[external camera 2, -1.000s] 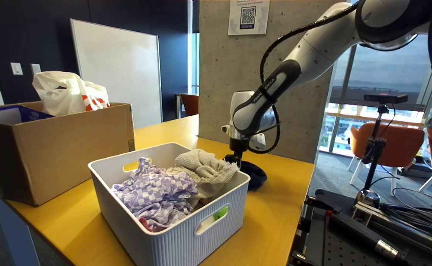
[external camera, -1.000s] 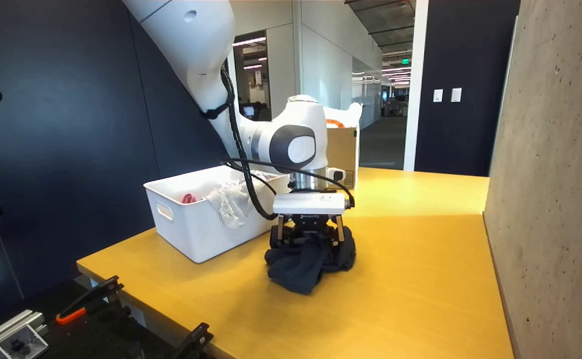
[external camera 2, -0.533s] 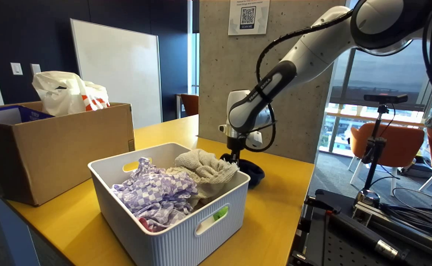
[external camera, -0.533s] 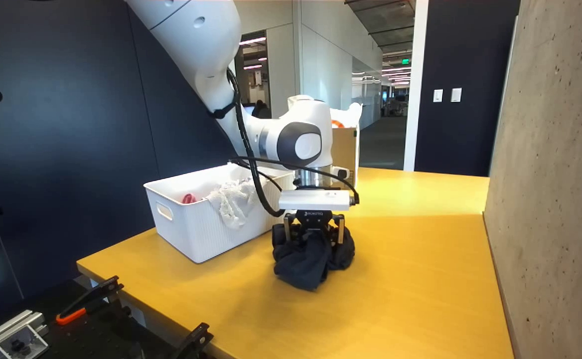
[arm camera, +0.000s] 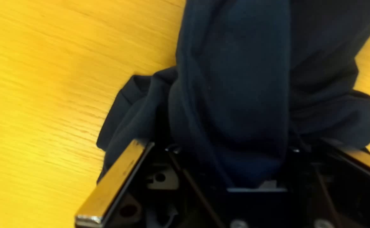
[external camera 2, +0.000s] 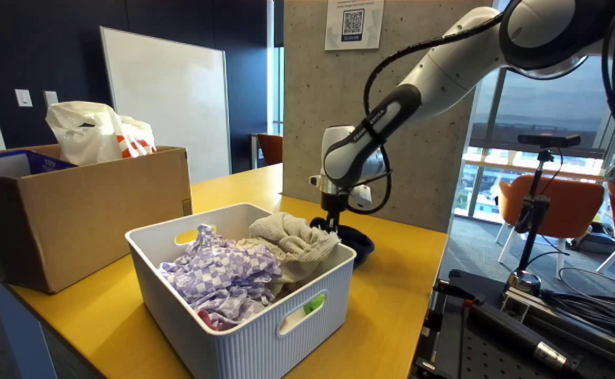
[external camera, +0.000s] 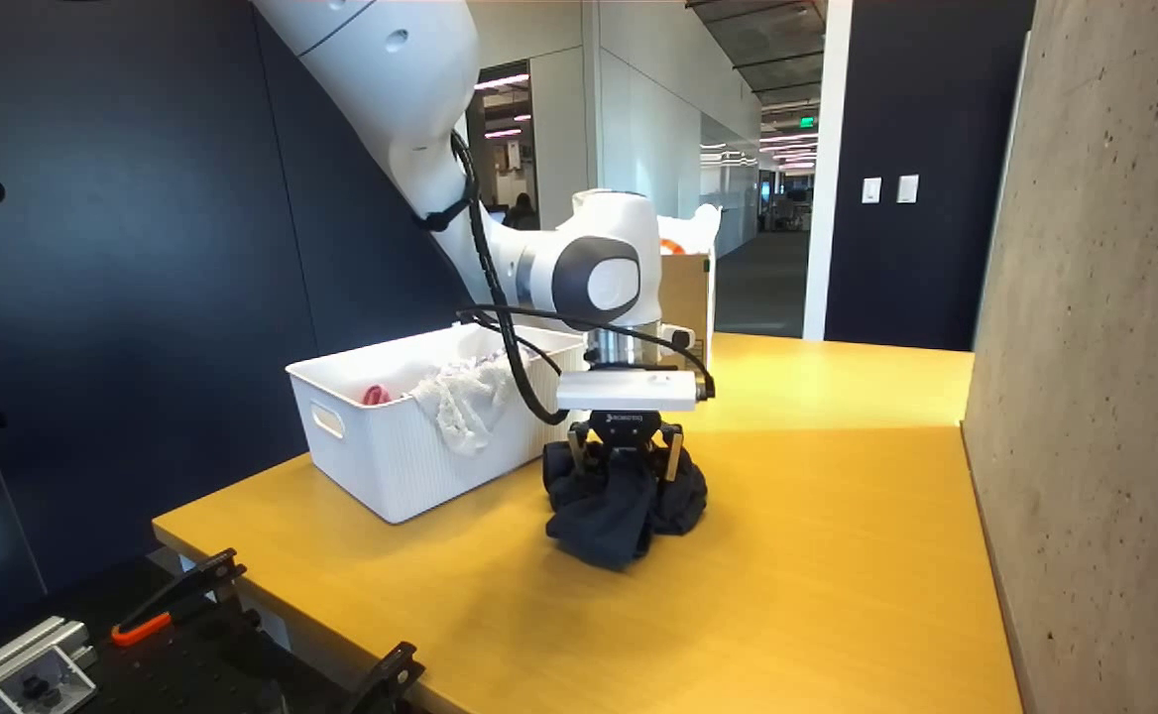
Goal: Fold the t-shirt then put it in the storage container.
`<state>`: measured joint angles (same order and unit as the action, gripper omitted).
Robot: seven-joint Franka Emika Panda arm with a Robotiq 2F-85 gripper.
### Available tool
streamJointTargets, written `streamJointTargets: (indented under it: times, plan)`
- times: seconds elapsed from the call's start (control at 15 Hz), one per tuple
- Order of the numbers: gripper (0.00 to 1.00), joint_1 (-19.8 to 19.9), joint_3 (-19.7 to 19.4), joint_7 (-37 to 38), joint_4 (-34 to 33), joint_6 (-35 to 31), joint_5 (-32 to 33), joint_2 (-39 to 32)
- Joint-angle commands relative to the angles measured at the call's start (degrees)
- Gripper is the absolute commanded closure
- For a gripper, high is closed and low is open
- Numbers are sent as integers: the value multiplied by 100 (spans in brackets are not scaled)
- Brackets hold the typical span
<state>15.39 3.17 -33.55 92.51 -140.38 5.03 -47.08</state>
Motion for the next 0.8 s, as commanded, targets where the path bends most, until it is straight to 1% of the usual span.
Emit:
streamJointTargets:
  times: [0.0, 0.2, 0.33, 0.53, 0.73]
  plan:
    - [93, 10, 86, -39, 449, -160, -64, 502]
    - [93, -88, 49, 122, 1076, -399, -25, 1287]
    - [93, -168, -7, 260, 1378, -474, -7, 1815]
    - [93, -335, -72, 521, 1601, -302, 27, 2598]
    - [93, -629, -87, 765, 1607, -114, 141, 3274]
